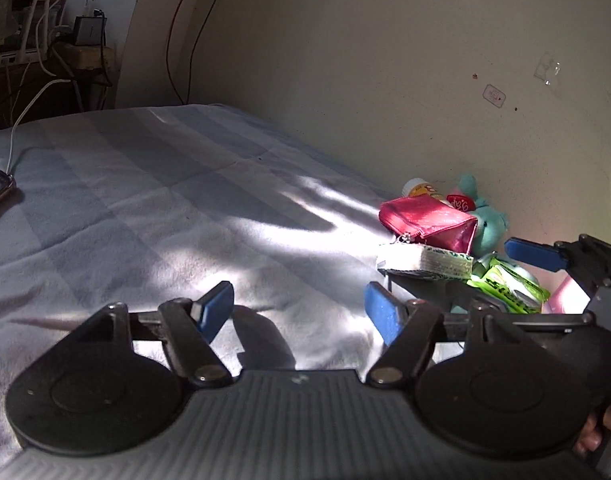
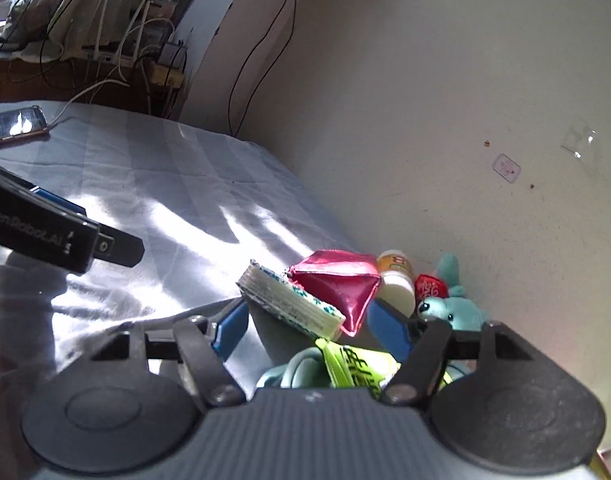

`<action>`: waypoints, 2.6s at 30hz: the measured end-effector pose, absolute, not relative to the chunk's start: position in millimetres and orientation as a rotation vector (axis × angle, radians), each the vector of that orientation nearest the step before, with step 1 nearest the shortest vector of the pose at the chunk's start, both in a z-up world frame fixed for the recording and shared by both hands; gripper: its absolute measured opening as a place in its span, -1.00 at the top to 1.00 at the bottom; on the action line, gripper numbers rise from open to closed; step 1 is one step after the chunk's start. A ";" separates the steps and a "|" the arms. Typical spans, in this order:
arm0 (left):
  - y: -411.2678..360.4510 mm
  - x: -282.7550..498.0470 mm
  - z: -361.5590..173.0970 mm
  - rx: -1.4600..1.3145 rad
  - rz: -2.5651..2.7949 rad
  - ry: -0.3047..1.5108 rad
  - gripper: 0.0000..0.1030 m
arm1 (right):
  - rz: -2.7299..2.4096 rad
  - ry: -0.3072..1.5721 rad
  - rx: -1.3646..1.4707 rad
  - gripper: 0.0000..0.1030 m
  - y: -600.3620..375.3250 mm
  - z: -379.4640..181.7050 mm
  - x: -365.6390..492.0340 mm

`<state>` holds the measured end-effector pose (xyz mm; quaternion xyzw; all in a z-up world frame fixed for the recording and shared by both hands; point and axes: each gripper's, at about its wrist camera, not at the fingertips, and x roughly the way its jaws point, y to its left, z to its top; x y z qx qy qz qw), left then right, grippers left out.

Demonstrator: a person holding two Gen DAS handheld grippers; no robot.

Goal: Organize objects
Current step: 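Grasp the small green-white tissue pack with the right gripper, then lower the tissue pack into the pink tin and open the right gripper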

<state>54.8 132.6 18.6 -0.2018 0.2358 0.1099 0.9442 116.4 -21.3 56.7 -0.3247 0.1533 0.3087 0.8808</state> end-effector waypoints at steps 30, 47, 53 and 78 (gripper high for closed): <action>120.0 55.3 17.2 -0.403 0.013 0.489 -0.43 | 0.688 0.776 0.224 0.40 -219.1 53.4 68.4; -0.2 69.0 19.7 -0.183 -0.550 0.765 -0.38 | 0.583 0.678 -0.154 -0.57 -214.7 26.9 27.4; -18.0 61.8 28.1 -0.138 -0.561 0.758 0.08 | 0.588 0.620 -0.161 0.01 -210.6 28.5 26.7; -257.4 131.8 72.3 0.089 -0.748 0.647 -0.18 | -0.054 0.374 0.032 -0.14 -402.0 58.4 41.2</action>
